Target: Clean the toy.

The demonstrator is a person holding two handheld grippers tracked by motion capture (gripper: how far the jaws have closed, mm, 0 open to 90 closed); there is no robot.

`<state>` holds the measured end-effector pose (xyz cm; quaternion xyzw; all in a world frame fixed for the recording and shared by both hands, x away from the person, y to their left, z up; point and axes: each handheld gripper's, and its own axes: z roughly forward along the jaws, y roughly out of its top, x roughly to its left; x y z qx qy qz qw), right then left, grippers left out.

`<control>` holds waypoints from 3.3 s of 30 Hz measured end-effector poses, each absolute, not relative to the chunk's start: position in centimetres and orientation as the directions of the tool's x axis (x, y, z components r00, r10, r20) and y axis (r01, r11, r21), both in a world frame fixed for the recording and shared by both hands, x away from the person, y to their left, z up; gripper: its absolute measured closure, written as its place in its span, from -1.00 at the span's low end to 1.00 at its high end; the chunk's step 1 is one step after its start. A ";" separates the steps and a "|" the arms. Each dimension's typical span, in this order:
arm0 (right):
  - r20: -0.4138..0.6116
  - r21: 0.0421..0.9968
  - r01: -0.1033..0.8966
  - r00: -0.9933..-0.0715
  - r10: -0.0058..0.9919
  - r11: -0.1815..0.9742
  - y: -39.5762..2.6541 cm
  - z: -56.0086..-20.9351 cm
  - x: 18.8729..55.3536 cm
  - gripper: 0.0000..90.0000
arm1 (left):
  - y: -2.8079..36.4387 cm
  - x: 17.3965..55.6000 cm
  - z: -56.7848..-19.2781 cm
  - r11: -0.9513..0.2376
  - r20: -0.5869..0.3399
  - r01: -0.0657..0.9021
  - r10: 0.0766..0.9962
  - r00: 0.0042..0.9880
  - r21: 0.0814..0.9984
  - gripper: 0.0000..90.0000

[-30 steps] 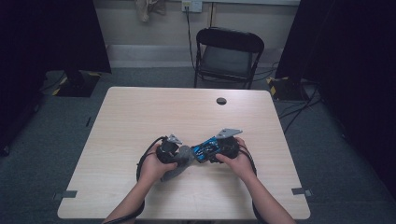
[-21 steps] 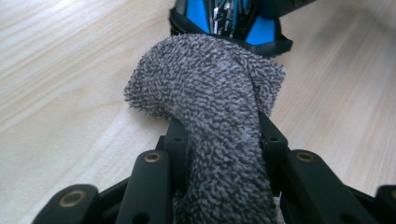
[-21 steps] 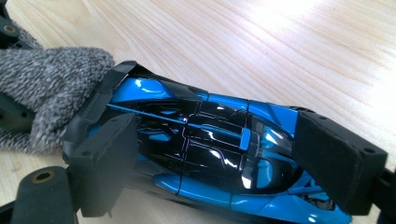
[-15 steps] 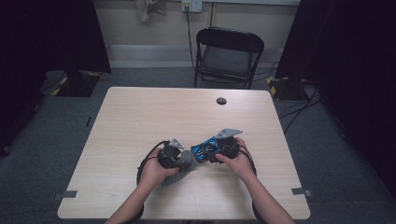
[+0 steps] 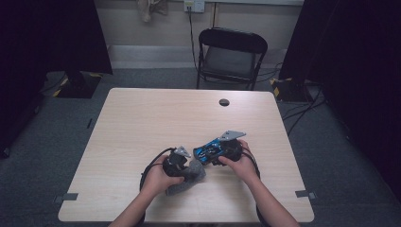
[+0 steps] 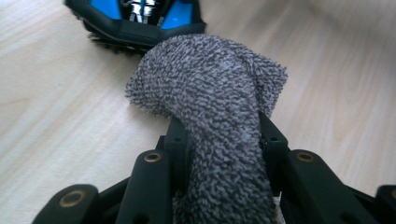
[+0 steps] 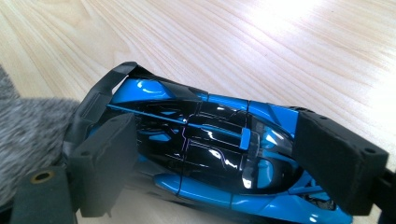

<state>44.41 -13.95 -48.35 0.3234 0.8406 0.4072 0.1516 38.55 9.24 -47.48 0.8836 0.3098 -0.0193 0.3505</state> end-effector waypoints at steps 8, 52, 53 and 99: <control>0.010 0.778 0.423 -0.747 0.665 0.464 -13.9 -48.3 44.5 -0.69 | 11.0 38.5 -46.4 -0.547 -0.238 0.567 0.556 0.796 0.616 0.44; 0.019 0.784 0.428 -0.741 0.671 0.450 -14.2 -48.4 44.5 -0.71 | 9.7 40.4 -47.6 -0.554 -0.191 0.581 0.604 0.773 0.597 0.43; 0.019 0.784 0.428 -0.741 0.671 0.450 -14.2 -48.4 44.5 -0.71 | 9.7 40.4 -47.6 -0.554 -0.191 0.581 0.604 0.773 0.597 0.43; 0.021 0.792 0.429 -0.730 0.683 0.435 -14.2 -48.5 44.2 -0.70 | 11.0 42.9 -47.3 -0.529 -0.165 0.602 0.654 0.738 0.597 0.42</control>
